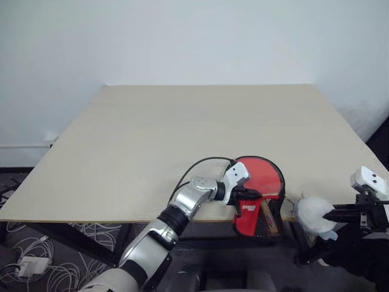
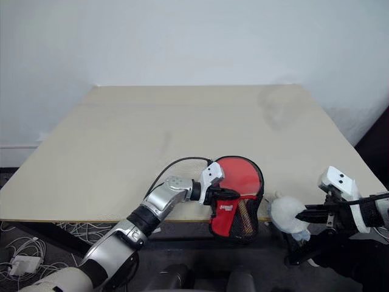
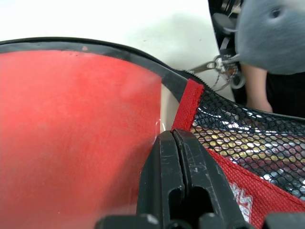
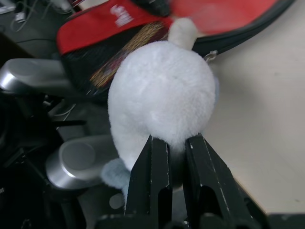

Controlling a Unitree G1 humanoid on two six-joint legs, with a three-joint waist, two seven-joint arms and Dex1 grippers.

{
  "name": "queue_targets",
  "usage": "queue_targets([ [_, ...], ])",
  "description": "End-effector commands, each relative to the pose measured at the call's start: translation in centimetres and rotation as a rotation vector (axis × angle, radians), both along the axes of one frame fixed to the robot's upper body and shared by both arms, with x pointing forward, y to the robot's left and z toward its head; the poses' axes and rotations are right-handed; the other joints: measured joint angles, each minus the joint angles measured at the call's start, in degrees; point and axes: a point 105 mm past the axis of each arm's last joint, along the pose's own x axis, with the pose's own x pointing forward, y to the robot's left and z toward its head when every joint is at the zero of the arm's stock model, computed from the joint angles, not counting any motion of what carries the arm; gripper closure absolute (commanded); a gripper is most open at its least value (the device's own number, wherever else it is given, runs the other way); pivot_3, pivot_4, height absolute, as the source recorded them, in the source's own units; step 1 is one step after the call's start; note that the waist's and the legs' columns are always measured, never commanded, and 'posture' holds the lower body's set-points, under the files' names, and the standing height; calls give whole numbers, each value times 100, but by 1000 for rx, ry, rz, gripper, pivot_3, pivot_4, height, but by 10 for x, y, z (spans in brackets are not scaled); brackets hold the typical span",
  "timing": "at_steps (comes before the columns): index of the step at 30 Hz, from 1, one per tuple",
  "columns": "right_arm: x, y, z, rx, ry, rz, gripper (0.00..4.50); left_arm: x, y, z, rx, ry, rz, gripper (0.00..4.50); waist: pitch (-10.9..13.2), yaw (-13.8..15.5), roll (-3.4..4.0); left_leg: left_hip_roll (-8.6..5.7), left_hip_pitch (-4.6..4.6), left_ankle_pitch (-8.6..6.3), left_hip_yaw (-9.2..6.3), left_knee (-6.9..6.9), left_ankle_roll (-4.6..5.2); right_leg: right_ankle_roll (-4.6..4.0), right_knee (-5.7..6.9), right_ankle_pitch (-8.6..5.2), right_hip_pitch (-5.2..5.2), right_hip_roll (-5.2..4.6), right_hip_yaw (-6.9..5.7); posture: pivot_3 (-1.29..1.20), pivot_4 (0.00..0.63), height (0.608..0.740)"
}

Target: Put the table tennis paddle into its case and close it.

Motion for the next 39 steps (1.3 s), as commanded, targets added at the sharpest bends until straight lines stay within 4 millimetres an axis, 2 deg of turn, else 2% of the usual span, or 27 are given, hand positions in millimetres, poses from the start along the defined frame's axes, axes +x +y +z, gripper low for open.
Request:
queue_targets([
  [1, -7, 6, 14, -8, -10, 81, 4319, 45, 67, -8, 121, -20, 233, 4500, 1, 0, -1, 0, -1, 0, 0, 4, 0, 19, 0, 13, -2, 0, -8, 0, 0, 698],
  [4, -13, 11, 14, -3, 0, 113, 4319, 45, 70, -7, 128, -22, 212, 4500, 2, 5, -2, 0, -9, -1, 0, 17, -1, 39, -1, 59, -5, -10, -10, 0, 0, 698],
  [12, -20, 22, 11, 1, -2, 151, 4319, 40, 74, -7, 141, -18, 156, 4500, -2, 24, 3, 11, -12, -13, -2, 22, -15, 25, 0, 69, 0, -11, -44, 0, 0, 698],
  [17, -23, 35, 11, 21, -7, 183, 4319, 43, 76, -7, 146, -19, 162, 4500, -5, 291, 0, -12, -16, -36, -15, 34, -10, 39, -1, 79, 12, -12, -42, 0, 0, 698],
  [21, -14, 42, 8, 23, -38, 158, 4319, 42, 75, -7, 146, -17, 162, 4500, -6, 375, -8, -11, -15, -45, -9, 41, -9, 40, -4, 80, 13, -10, -41, 0, 0, 698],
  [27, -9, 40, 5, 13, -49, 131, 4319, 42, 74, -6, 141, -17, 154, 4500, -5, 411, -9, -11, -14, -48, -7, 56, -6, 39, -4, 80, 21, -10, -42, 0, 0, 698],
  [35, -7, 41, 2, 15, -48, 128, 4319, 40, 74, 33, 0, -12, 75, 4500, 14, 433, -30, -12, -17, -53, -7, 55, -6, 40, -2, 80, 15, -9, -42, 0, 0, 698],
  [39, -6, 40, 0, 14, -51, 120, 4319, 35, 64, 60, -71, -25, 0, 4500, 17, 434, -33, -13, -17, -53, -8, 60, -6, 40, -3, 81, 18, -9, -41, 0, 0, 698],
])
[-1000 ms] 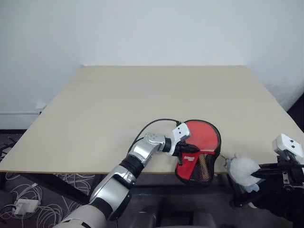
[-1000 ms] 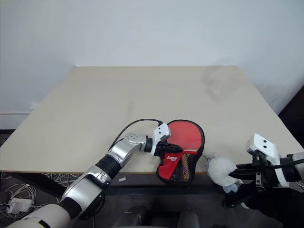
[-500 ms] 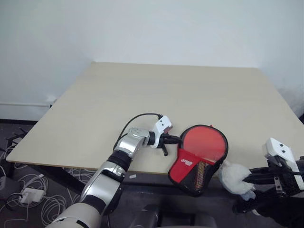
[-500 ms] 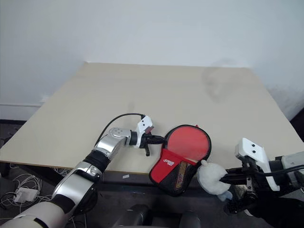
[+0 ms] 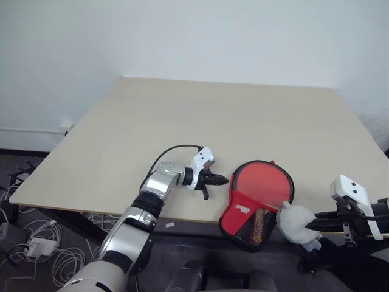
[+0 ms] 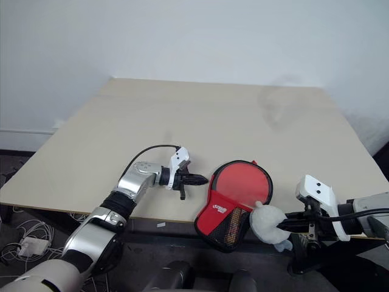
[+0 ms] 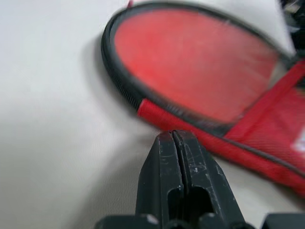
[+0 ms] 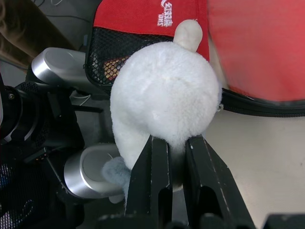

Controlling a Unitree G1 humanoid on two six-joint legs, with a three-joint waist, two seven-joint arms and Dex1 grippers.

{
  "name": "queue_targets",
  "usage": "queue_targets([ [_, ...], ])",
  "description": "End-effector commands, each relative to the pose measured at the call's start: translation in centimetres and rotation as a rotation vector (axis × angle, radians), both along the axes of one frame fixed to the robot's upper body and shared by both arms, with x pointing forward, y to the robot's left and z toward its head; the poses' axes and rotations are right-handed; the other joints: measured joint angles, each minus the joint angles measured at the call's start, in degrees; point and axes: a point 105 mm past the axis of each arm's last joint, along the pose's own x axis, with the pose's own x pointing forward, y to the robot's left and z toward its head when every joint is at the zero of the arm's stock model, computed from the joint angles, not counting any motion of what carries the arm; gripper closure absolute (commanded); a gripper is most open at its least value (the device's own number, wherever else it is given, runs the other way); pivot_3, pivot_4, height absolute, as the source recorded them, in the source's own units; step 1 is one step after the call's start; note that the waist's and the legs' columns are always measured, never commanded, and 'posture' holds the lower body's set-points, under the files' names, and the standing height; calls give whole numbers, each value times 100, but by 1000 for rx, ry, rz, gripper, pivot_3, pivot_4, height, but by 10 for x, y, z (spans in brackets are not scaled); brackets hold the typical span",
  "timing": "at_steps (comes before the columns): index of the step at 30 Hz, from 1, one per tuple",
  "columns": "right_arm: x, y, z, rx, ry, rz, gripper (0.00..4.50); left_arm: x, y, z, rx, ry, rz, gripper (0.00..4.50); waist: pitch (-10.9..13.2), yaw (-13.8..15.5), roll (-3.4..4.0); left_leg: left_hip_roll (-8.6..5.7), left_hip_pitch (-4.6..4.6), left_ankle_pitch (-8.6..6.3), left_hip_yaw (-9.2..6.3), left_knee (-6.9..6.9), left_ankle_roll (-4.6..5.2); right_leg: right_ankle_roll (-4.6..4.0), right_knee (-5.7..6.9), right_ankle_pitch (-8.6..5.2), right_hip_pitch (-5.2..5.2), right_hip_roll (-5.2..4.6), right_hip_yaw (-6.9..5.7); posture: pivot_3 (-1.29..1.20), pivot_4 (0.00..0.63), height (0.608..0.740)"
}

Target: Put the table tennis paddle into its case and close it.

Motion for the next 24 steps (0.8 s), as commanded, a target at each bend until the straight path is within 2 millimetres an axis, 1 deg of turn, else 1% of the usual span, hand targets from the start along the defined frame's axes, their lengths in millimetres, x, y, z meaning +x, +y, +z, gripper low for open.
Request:
queue_targets([
  [1, 4, 1, 4, 4, -37, 2, 4319, -1, -17, 42, -106, -63, -85, 4500, 1, 3, -2, 0, 0, 0, -1, 0, 0, 0, 0, 0, 0, 0, 0, 0, 0, 698],
  [3, 5, 2, 3, 6, -38, -1, 4319, -4, -28, 50, -133, -68, -116, 4500, 2, 4, -3, 0, 0, 0, -2, 0, 0, 0, 0, 0, 1, 0, 0, 0, 0, 698],
  [5, 5, 3, 2, 8, -39, -2, 4319, -5, -39, 50, -136, -70, -126, 4500, 2, 4, -4, -2, 0, 0, -2, 0, 0, 0, 0, 0, 2, 0, 0, 0, 0, 698],
  [7, 5, 4, 2, 9, -42, -4, 4319, -7, -49, 43, -128, -62, -135, 4500, 2, 3, -4, -3, 1, 0, -1, 2, 0, 0, 0, 0, 4, 0, 0, 0, 0, 698],
  [14, 3, 7, 1, 19, -45, -9, 4319, -18, -79, 7, -77, 0, -164, 4500, 9, 1, -16, -6, 3, 1, 1, 5, 2, 2, 4, 1, 4, 5, 0, 0, 0, 698],
  [17, -2, 9, 1, 21, -38, -2, 4319, -18, -83, -2, -50, 2, -154, 4500, 10, 2, -17, -6, 3, 1, 0, 8, 2, 2, 2, 1, 7, 4, 0, 0, 0, 698],
  [24, -17, 19, 0, 32, -11, 49, 4319, -14, -81, -9, -3, -14, -154, 4500, 10, -2, -19, -5, 4, 0, 0, 15, 3, 4, 3, 2, 11, 4, 0, 0, 0, 698],
])
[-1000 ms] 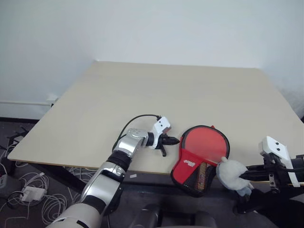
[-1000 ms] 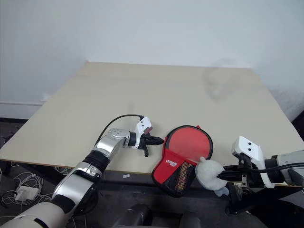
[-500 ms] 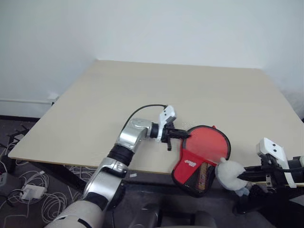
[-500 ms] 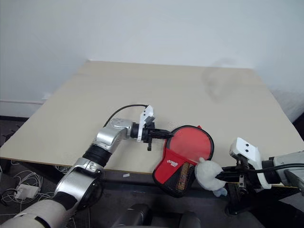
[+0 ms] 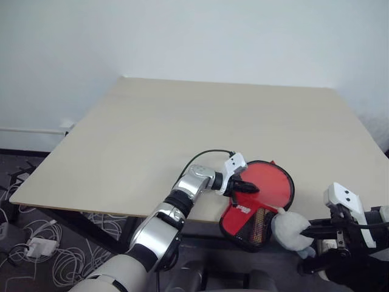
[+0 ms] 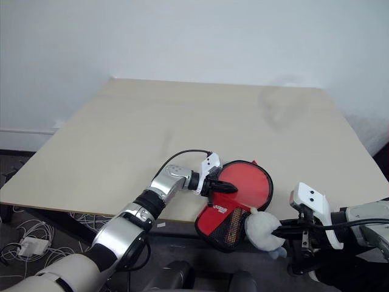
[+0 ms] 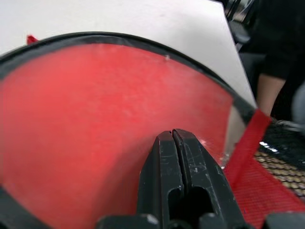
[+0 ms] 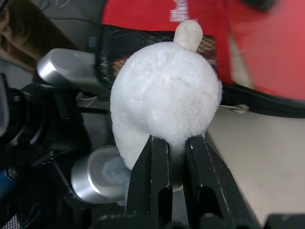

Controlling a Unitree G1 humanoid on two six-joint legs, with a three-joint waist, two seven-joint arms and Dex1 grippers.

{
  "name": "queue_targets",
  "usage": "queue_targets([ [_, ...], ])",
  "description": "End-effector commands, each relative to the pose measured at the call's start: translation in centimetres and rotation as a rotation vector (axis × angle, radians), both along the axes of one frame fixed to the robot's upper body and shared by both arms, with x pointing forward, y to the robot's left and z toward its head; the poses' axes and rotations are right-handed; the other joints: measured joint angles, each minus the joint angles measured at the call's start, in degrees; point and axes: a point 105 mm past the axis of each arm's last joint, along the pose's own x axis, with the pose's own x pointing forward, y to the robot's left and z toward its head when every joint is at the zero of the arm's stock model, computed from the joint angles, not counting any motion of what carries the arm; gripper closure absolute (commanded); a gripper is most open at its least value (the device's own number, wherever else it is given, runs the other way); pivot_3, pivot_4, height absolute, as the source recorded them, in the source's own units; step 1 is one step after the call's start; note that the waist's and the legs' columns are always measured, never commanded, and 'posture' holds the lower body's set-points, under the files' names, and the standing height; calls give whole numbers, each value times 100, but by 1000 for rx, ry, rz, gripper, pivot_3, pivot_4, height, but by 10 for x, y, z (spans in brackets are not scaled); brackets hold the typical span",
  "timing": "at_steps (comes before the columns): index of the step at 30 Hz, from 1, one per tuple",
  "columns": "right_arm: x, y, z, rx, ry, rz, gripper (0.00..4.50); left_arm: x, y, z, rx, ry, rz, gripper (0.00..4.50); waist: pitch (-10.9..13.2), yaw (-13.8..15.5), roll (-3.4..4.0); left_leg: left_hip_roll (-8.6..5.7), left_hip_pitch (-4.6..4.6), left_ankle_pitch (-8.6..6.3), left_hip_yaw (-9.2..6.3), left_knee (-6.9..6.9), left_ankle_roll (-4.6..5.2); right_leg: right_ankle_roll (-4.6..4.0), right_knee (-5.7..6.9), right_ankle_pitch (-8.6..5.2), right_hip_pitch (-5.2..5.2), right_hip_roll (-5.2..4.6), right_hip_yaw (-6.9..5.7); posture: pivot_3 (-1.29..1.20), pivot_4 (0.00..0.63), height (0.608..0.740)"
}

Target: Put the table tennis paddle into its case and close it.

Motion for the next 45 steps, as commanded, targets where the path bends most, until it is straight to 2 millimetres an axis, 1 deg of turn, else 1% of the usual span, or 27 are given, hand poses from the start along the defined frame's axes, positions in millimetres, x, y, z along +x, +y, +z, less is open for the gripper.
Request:
queue_targets([
  [1, -5, 8, 9, 19, -31, 38, 4319, 5, 1, 4, 24, -43, -10, 4500, 0, 2, 0, 0, 0, 0, 0, 0, 0, 0, 0, 0, 0, 0, 0, 0, 0, 698],
  [4, -14, 15, 5, 28, -15, 66, 4319, 8, 5, 3, 39, -51, -4, 4500, -1, 3, -1, 0, 0, 0, -1, 0, 1, 0, 0, 0, 1, 0, 0, 0, 0, 698],
  [8, -21, 20, 2, 27, -9, 78, 4319, 10, 8, 2, 51, -55, -2, 4500, -2, -3, -2, 0, 1, -1, 2, 3, 2, 0, 0, 0, 2, 0, 0, 0, 0, 698],
  [19, -36, 26, -3, 24, 13, 97, 4319, 8, 10, -2, 64, -50, -17, 4500, -5, 2, -4, 2, 3, -2, -1, 7, 4, 0, 1, 0, 6, 0, 0, 0, 0, 698],
  [25, -52, 29, -4, 25, 56, 141, 4319, 8, 11, 0, 66, -53, -21, 4500, -6, 2, -4, 1, 3, -4, -1, 9, 6, 0, 0, 0, 8, 0, -1, 0, 0, 698],
  [31, -72, 44, -3, 57, 79, 220, 4319, 10, 10, 1, 66, -59, -16, 4500, -6, 1, -6, 2, 4, -4, 0, 11, 6, 1, 1, 0, 9, 0, 0, 0, 0, 698],
  [41, -88, 69, 0, 123, 72, 295, 4319, 18, 5, 4, 66, -86, 44, 4500, -10, 2, -11, 2, 5, -4, -2, 13, 7, 1, 1, 0, 12, 0, -1, 0, 0, 698],
  [45, -90, 74, 2, 140, 62, 320, 4319, 21, 4, 5, 62, -101, 79, 4500, -11, 2, -15, 2, 6, -4, -2, 14, 7, 1, 1, 0, 13, 0, -1, 0, 0, 698],
])
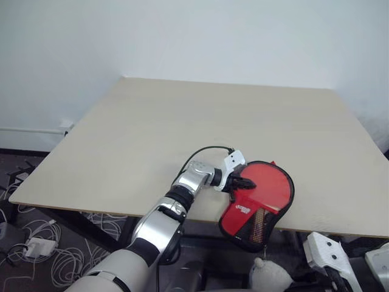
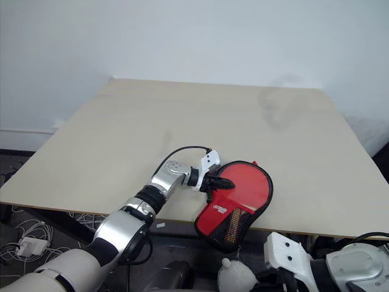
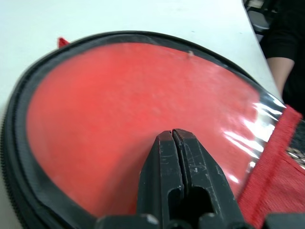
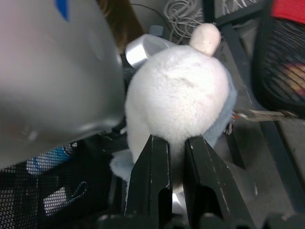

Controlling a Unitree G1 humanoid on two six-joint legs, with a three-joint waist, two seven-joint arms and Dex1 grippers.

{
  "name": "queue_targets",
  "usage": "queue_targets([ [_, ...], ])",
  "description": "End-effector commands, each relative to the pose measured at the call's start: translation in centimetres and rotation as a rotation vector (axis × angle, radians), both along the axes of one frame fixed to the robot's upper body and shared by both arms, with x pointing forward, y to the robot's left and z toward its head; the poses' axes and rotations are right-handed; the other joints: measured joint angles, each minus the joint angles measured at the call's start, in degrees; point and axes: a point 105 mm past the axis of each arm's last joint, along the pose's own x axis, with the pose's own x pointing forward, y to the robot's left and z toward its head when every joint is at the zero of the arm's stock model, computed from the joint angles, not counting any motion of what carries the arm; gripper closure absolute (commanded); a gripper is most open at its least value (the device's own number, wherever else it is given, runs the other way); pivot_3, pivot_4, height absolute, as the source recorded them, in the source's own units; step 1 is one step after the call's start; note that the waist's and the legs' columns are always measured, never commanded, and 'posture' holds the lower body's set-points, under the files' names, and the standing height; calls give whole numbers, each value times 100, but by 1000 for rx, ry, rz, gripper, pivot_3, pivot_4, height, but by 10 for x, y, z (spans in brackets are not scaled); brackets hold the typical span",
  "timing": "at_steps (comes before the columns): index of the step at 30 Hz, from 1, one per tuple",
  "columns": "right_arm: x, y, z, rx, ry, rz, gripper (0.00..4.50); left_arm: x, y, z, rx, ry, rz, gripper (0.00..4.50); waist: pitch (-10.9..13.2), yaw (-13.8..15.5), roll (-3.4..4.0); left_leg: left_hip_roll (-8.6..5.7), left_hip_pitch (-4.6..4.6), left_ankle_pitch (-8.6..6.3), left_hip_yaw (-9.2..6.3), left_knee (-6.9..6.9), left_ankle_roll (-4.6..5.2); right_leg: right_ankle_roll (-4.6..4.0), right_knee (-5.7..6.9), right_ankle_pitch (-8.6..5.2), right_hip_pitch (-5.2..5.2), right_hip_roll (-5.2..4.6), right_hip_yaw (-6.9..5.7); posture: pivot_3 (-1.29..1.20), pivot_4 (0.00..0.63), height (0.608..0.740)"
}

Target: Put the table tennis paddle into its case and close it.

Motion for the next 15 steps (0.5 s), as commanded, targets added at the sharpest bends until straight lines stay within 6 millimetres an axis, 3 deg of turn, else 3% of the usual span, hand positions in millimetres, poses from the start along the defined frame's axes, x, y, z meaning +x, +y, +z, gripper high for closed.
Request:
queue_targets([
  [1, -9, 14, 10, 68, -5, 79, 4319, 7, -1, 7, 8, -37, 25, 4500, 0, -1, -1, 0, 0, 0, 0, 0, 0, 0, 0, 0, 0, 0, 0, 0, 0, 698],
  [4, -2, 14, 15, 85, -26, 68, 4319, 7, 0, 10, -5, -39, 26, 4500, 0, 0, -1, 0, 0, 0, 0, 1, 0, 0, 1, 0, 0, 0, 0, 0, 0, 698],
  [7, 25, 6, 25, 105, -89, -6, 4319, 8, 6, 19, -32, -55, 18, 4500, 1, -27, -3, 1, 1, 0, 2, 2, 0, 0, 2, 0, 0, 0, 0, 0, 0, 698],
  [10, 54, -4, 35, 109, -151, -90, 3551, 5, 16, 31, -65, -73, -3, 4500, 1, -50, -3, 5, 1, 0, 2, 3, 0, -1, 4, 2, -2, 1, 0, 0, 0, 698],
  [13, 85, -16, 46, 102, -227, -186, 2573, 1, 31, 47, -87, -111, -15, 3947, 1, -55, -1, 4, -3, 0, 0, 3, 0, -6, 4, 4, -7, 1, 1, 0, 0, 698],
  [15, 100, -23, 51, 95, -262, -230, 1890, -1, 39, 57, -100, -133, -10, 3304, 0, -56, 2, 4, -4, 0, 0, 3, 0, -8, 5, 5, -9, 1, 1, 0, 0, 698],
])
